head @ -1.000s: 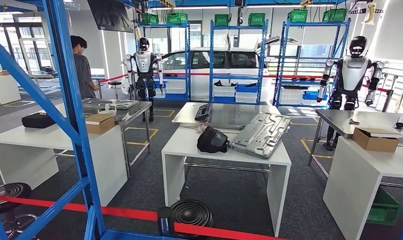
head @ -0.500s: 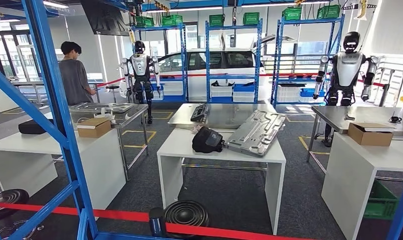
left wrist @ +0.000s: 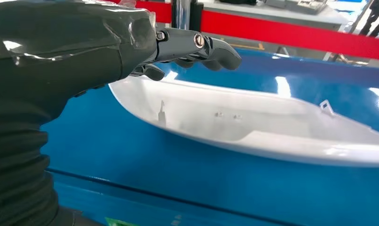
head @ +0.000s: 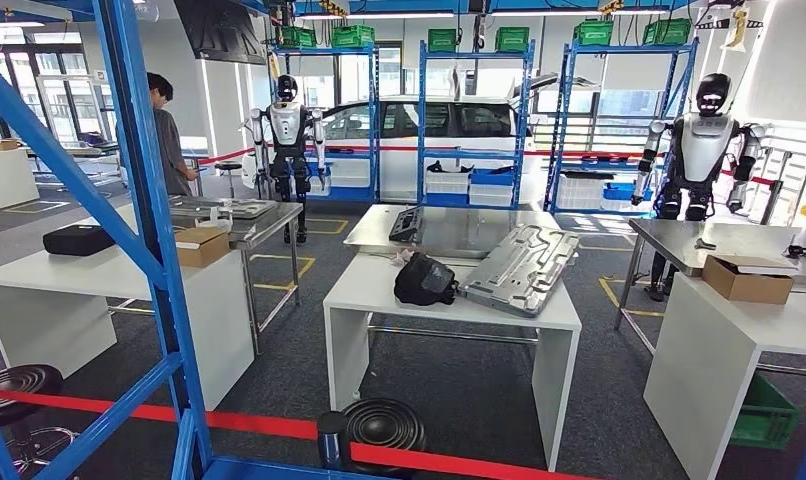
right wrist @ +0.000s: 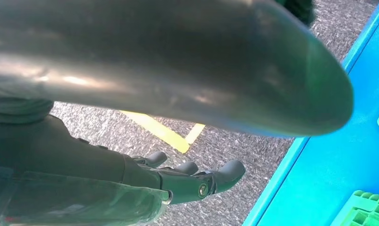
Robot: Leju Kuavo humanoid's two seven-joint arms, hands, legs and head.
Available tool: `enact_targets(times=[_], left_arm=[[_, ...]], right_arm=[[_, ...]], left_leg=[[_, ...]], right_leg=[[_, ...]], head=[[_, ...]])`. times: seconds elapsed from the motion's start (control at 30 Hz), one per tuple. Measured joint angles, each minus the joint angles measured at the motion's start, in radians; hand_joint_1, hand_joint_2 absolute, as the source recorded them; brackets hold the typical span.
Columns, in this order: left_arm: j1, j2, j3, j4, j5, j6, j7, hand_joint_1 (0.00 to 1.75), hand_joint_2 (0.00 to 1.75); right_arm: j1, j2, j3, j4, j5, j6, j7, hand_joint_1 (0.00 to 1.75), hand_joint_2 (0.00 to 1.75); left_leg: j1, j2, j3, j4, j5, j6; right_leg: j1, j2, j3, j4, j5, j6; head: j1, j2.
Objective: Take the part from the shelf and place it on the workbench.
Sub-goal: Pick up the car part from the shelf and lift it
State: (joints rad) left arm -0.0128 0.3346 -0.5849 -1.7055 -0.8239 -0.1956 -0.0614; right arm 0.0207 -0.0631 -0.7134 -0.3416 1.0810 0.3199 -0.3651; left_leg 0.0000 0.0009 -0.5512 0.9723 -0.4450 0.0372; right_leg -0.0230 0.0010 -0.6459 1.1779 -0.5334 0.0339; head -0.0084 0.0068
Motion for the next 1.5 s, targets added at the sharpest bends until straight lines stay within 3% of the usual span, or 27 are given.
enact_targets(times=[0.03, 0.1, 0.17, 0.27, 0.33, 0.4, 0.43, 0.47, 0.5, 0.57, 0.63, 0.73, 0.8, 0.83, 0.9, 0.97, 1.0, 1.07, 1.13, 1.17, 1.2, 1.27, 1.33, 1.43, 1.47, 1.5], left_arm=[[-0.002, 0.000, 0.000, 0.008, -0.003, 0.000, 0.002, 0.00, 1.75], [-0.005, 0.000, 0.000, 0.024, -0.013, 0.001, 0.007, 0.00, 1.75], [-0.007, 0.000, 0.004, 0.039, -0.026, 0.007, 0.017, 0.00, 1.75], [-0.006, 0.000, 0.013, 0.052, -0.049, 0.019, 0.030, 0.00, 1.75], [-0.006, 0.001, 0.021, 0.058, -0.060, 0.023, 0.034, 0.00, 1.75], [-0.006, 0.001, 0.026, 0.067, -0.066, 0.025, 0.036, 0.00, 1.75], [-0.004, 0.001, 0.027, 0.071, -0.067, 0.025, 0.037, 0.00, 1.75], [-0.003, 0.000, 0.028, 0.075, -0.067, 0.025, 0.037, 0.00, 1.75], [-0.003, 0.000, 0.030, 0.078, -0.068, 0.025, 0.038, 0.00, 1.75], [-0.003, 0.000, 0.033, 0.080, -0.068, 0.026, 0.039, 0.00, 1.75], [-0.004, 0.000, 0.035, 0.081, -0.068, 0.029, 0.039, 0.00, 1.75], [-0.004, 0.001, 0.037, 0.083, -0.068, 0.031, 0.039, 0.00, 1.75], [-0.005, -0.001, 0.038, 0.083, -0.068, 0.031, 0.039, 0.00, 1.75], [-0.005, -0.002, 0.038, 0.083, -0.068, 0.031, 0.039, 0.00, 1.75], [-0.005, -0.004, 0.037, 0.085, -0.069, 0.031, 0.039, 0.06, 1.75], [-0.004, -0.005, 0.036, 0.086, -0.077, 0.030, 0.040, 0.26, 1.75], [-0.003, -0.006, 0.036, 0.086, -0.085, 0.030, 0.042, 0.28, 1.75], [-0.003, -0.007, 0.039, 0.086, -0.100, 0.029, 0.045, 0.45, 1.75], [-0.002, -0.009, 0.043, 0.086, -0.109, 0.025, 0.046, 1.13, 1.75], [-0.002, -0.010, 0.046, 0.086, -0.114, 0.022, 0.047, 1.45, 1.75], [-0.002, -0.010, 0.049, 0.086, -0.118, 0.020, 0.048, 1.66, 1.75], [-0.002, -0.011, 0.051, 0.088, -0.133, 0.017, 0.051, 1.75, 1.75], [-0.002, -0.013, 0.054, 0.091, -0.153, 0.018, 0.057, 1.75, 1.75], [0.000, -0.015, 0.061, 0.100, -0.189, 0.027, 0.064, 1.75, 1.75], [0.002, -0.016, 0.063, 0.104, -0.197, 0.029, 0.064, 1.75, 1.75], [0.004, -0.017, 0.064, 0.108, -0.203, 0.030, 0.063, 1.75, 1.75]], right_arm=[[-0.001, -0.001, 0.000, 0.001, -0.003, -0.003, 0.000, 0.00, 0.00], [-0.003, -0.001, 0.000, 0.002, -0.006, -0.009, 0.000, 0.00, 0.00], [-0.004, 0.000, 0.000, 0.003, -0.007, -0.012, 0.000, 0.00, 0.00], [-0.006, 0.001, 0.003, 0.003, -0.007, -0.012, 0.002, 0.00, 0.00], [-0.007, 0.002, 0.007, 0.003, -0.007, -0.012, 0.003, 0.00, 0.00], [-0.008, 0.002, 0.011, 0.003, -0.007, -0.012, 0.003, 0.00, 0.00], [-0.008, 0.003, 0.013, 0.003, -0.007, -0.012, 0.003, 0.00, 0.00], [-0.008, 0.004, 0.014, 0.003, -0.007, -0.012, 0.003, 0.00, 0.00], [-0.008, 0.004, 0.015, 0.003, -0.007, -0.012, 0.003, 0.00, 0.00], [-0.010, 0.005, 0.016, 0.003, -0.007, -0.012, 0.003, 0.00, 0.00], [-0.012, 0.007, 0.016, 0.003, -0.007, -0.012, 0.003, 0.00, 0.00], [-0.013, 0.008, 0.016, 0.003, -0.007, -0.012, 0.003, 0.00, 0.00], [-0.013, 0.009, 0.017, 0.003, -0.007, -0.012, 0.003, 0.00, 0.00], [-0.014, 0.008, 0.017, 0.003, -0.007, -0.012, 0.003, 0.00, 0.00], [-0.014, 0.007, 0.017, 0.003, -0.007, -0.012, 0.003, 0.00, 0.00], [-0.012, 0.006, 0.017, 0.004, -0.007, -0.012, 0.003, 0.00, 0.00], [-0.012, 0.006, 0.018, 0.004, -0.007, -0.012, 0.004, 0.00, 0.00], [-0.012, 0.004, 0.021, 0.005, -0.010, -0.011, 0.004, 0.00, 0.00], [-0.014, 0.001, 0.024, 0.005, -0.015, -0.011, 0.003, 0.00, 0.00], [-0.015, 0.000, 0.025, 0.005, -0.017, -0.011, 0.003, 0.00, 0.00], [-0.015, -0.001, 0.026, 0.005, -0.019, -0.011, 0.002, 0.00, 0.00], [-0.016, -0.001, 0.030, 0.006, -0.024, -0.011, 0.001, 0.00, 0.00], [-0.018, -0.001, 0.036, 0.006, -0.029, -0.011, -0.001, 0.00, 0.00], [-0.019, -0.001, 0.044, 0.006, -0.035, -0.011, -0.005, 0.00, 0.00], [-0.019, -0.001, 0.046, 0.006, -0.036, -0.011, -0.005, 0.00, 0.00], [-0.019, 0.000, 0.048, 0.006, -0.038, -0.011, -0.006, 0.00, 0.00]], left_leg=[[0.000, -0.001, -0.001, 0.004, -0.002, -0.003], [-0.004, -0.002, -0.004, 0.014, -0.008, -0.014], [-0.006, -0.002, -0.006, 0.016, -0.009, -0.024], [-0.001, -0.002, -0.012, 0.026, -0.017, -0.038], [0.003, -0.002, -0.043, 0.093, -0.062, -0.048], [0.008, -0.002, -0.106, 0.229, -0.128, -0.056], [0.010, -0.002, -0.133, 0.287, -0.148, -0.059], [0.011, -0.002, -0.145, 0.312, -0.149, -0.059], [0.012, -0.002, -0.137, 0.295, -0.131, -0.059], [0.011, -0.002, -0.070, 0.162, -0.063, -0.053], [0.006, -0.002, -0.011, 0.044, -0.025, -0.044], [-0.001, -0.003, -0.002, 0.014, -0.021, -0.030], [0.002, -0.002, 0.006, 0.000, -0.011, -0.015], [0.004, -0.001, 0.010, -0.007, -0.005, -0.009], [0.003, 0.000, 0.011, -0.011, -0.001, -0.002], [0.000, -0.001, 0.009, -0.010, -0.001, -0.002], [0.000, -0.002, 0.008, -0.009, -0.001, -0.002], [0.000, -0.003, 0.009, -0.003, -0.004, -0.006], [-0.004, -0.005, 0.006, 0.006, -0.010, -0.015], [-0.006, -0.005, 0.004, 0.010, -0.012, -0.019], [-0.007, -0.005, 0.002, 0.011, -0.013, -0.023], [-0.005, -0.004, -0.001, 0.015, -0.016, -0.030], [-0.002, -0.004, -0.022, 0.060, -0.048, -0.040], [0.006, -0.003, -0.111, 0.251, -0.142, -0.054], [0.008, -0.003, -0.134, 0.298, -0.155, -0.056], [0.009, -0.003, -0.139, 0.309, -0.149, -0.056]], right_leg=[[-0.001, -0.001, 0.038, -0.076, 0.026, 0.003], [0.000, -0.002, 0.086, -0.174, 0.058, -0.005], [0.005, -0.001, 0.089, -0.184, 0.062, -0.021], [-0.001, -0.001, 0.092, -0.187, 0.068, -0.036], [-0.005, -0.001, 0.092, -0.188, 0.071, -0.042], [-0.004, -0.001, 0.090, -0.188, 0.072, -0.045], [-0.003, -0.001, 0.089, -0.187, 0.072, -0.045], [-0.002, -0.001, 0.089, -0.187, 0.072, -0.045], [-0.002, -0.001, 0.090, -0.187, 0.072, -0.045], [-0.002, 0.000, 0.092, -0.187, 0.071, -0.044], [0.002, 0.001, 0.091, -0.187, 0.072, -0.039], [0.004, 0.001, 0.088, -0.191, 0.076, -0.023], [0.004, 0.000, 0.078, -0.171, 0.063, -0.017], [0.005, 0.000, 0.059, -0.133, 0.042, -0.018], [0.005, 0.000, -0.003, 0.000, -0.016, -0.025], [0.005, 0.000, -0.051, 0.098, -0.046, -0.022], [0.005, 0.000, -0.048, 0.091, -0.036, -0.016], [0.004, -0.001, 0.014, -0.037, 0.019, -0.002], [0.006, -0.001, 0.075, -0.158, 0.061, -0.006], [0.008, -0.001, 0.087, -0.183, 0.069, -0.012], [0.010, -0.001, 0.087, -0.185, 0.069, -0.020], [0.007, -0.001, 0.087, -0.187, 0.073, -0.031], [0.001, -0.001, 0.087, -0.189, 0.076, -0.042], [0.001, -0.001, 0.084, -0.189, 0.077, -0.050], [0.001, -0.001, 0.084, -0.189, 0.077, -0.050], [0.002, -0.001, 0.084, -0.189, 0.077, -0.050]], head=[[0.001, 0.000], [0.001, 0.000], [-0.001, 0.000], [-0.002, 0.000], [-0.004, 0.000], [-0.005, 0.000], [-0.006, 0.000], [-0.006, 0.000], [-0.006, 0.000], [-0.007, 0.000], [-0.007, 0.000], [-0.007, 0.000], [-0.006, 0.000], [-0.005, 0.000], [-0.003, 0.000], [-0.002, 0.000], [-0.001, 0.000], [0.000, 0.000], [0.001, 0.000], [0.000, 0.000], [0.000, 0.000], [-0.001, 0.000], [-0.003, 0.000], [-0.006, 0.000], [-0.006, 0.000], [-0.006, 0.000]])
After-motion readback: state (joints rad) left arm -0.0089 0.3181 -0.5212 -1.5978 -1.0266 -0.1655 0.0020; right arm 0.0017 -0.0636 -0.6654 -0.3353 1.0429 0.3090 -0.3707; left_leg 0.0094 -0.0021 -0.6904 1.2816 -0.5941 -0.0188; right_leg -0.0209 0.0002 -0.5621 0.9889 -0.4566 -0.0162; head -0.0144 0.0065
